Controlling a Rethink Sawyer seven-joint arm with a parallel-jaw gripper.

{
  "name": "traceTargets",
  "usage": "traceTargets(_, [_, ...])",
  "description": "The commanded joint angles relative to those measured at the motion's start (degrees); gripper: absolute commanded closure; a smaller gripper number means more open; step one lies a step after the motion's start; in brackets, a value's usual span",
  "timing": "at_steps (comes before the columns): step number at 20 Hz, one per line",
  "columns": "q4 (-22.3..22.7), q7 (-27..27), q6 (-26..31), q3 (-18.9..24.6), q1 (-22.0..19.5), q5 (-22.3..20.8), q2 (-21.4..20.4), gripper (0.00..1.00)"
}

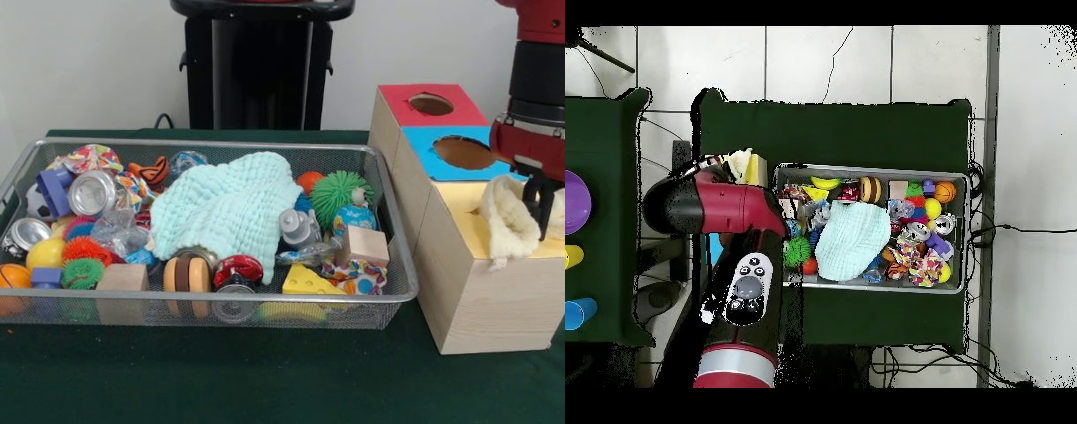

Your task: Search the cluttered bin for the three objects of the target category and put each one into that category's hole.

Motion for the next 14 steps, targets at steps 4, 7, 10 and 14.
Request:
traceTargets(4, [8.94, 7.18, 7.15, 1.9, 2.75, 0.64, -0.1, 1.0])
traceTargets(7, [9.25, 7.61, 8.12, 1.35, 3.38, 0.89, -0.86, 1.0])
traceTargets(10, [9.6, 8.12, 10.58, 0.52, 4.11, 1.23, -2.44, 1.0])
traceTargets(14, [9.83, 8.83, 12.84, -0.76, 5.02, 1.47, -3.71, 1.0])
